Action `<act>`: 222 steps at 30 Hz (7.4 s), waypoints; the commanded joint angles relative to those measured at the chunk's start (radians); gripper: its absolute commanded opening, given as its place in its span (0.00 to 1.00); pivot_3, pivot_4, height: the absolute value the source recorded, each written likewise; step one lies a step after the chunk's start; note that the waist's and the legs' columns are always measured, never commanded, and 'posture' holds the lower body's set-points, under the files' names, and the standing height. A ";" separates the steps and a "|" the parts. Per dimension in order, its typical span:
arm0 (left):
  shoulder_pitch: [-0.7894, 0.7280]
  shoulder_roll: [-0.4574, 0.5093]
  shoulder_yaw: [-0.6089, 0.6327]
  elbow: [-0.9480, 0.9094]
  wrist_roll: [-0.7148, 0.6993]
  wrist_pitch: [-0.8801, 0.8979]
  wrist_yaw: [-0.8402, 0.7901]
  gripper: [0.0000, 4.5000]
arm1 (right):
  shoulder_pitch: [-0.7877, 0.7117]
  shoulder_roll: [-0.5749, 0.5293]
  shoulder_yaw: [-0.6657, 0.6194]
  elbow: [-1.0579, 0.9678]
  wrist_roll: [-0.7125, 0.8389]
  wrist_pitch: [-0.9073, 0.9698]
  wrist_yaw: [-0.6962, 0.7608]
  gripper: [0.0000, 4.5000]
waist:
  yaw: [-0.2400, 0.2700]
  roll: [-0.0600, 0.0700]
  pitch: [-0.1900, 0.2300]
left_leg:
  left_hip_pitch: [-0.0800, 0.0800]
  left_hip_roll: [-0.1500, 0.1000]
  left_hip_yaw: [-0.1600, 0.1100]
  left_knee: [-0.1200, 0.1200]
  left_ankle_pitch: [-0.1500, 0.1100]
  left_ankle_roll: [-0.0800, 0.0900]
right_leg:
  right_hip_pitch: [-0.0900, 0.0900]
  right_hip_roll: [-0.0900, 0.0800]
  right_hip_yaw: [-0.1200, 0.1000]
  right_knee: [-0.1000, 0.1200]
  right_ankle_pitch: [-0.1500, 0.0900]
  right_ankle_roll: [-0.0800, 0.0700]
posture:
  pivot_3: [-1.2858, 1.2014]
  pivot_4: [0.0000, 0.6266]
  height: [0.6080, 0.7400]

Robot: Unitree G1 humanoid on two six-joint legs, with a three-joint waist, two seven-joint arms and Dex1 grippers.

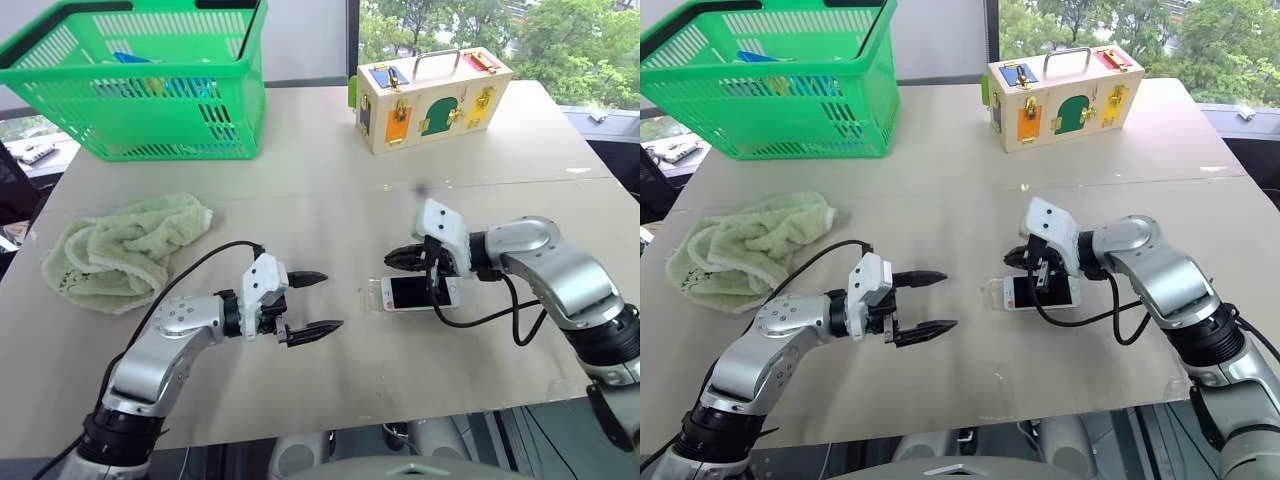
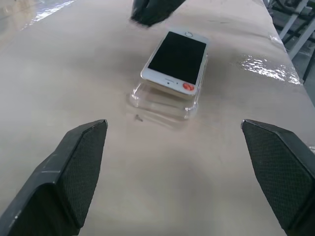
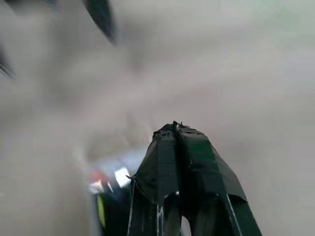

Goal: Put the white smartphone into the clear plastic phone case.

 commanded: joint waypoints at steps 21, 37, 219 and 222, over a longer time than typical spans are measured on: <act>0.018 -0.011 -0.001 -0.010 0.011 -0.043 -0.002 1.00 | -0.023 0.014 -0.050 -0.016 0.037 -0.032 0.122 0.01 | -0.002 0.000 0.000 | -0.001 0.001 0.002 -0.001 0.000 0.000 | -0.002 0.001 0.002 0.000 0.000 0.000 | 0.52 0.24 1.00; -0.035 -0.008 0.002 -0.058 -0.034 0.038 0.008 1.00 | 0.093 -0.030 0.134 0.045 -0.081 -0.018 0.088 0.01 | -0.002 -0.001 -0.001 | 0.001 0.001 0.002 -0.001 0.000 0.000 | -0.001 0.001 0.002 0.001 0.000 0.000 | 0.52 0.24 1.00; -0.288 -0.084 -0.140 0.173 0.202 0.197 0.044 0.01 | 0.072 -0.020 -0.038 -0.036 -0.183 0.009 -0.079 0.00 | 0.000 0.005 0.001 | 0.001 0.011 0.010 -0.002 -0.002 -0.006 | -0.003 -0.029 -0.061 -0.015 0.022 0.001 | 0.52 0.24 1.00; -0.304 -0.118 -0.159 0.196 0.226 0.178 0.081 0.01 | 0.079 -0.020 -0.034 -0.058 -0.167 0.014 -0.064 0.00 | 0.000 0.005 0.001 | 0.001 0.011 0.010 -0.001 -0.002 -0.006 | -0.003 -0.029 -0.061 -0.014 0.022 0.001 | 0.52 0.24 1.00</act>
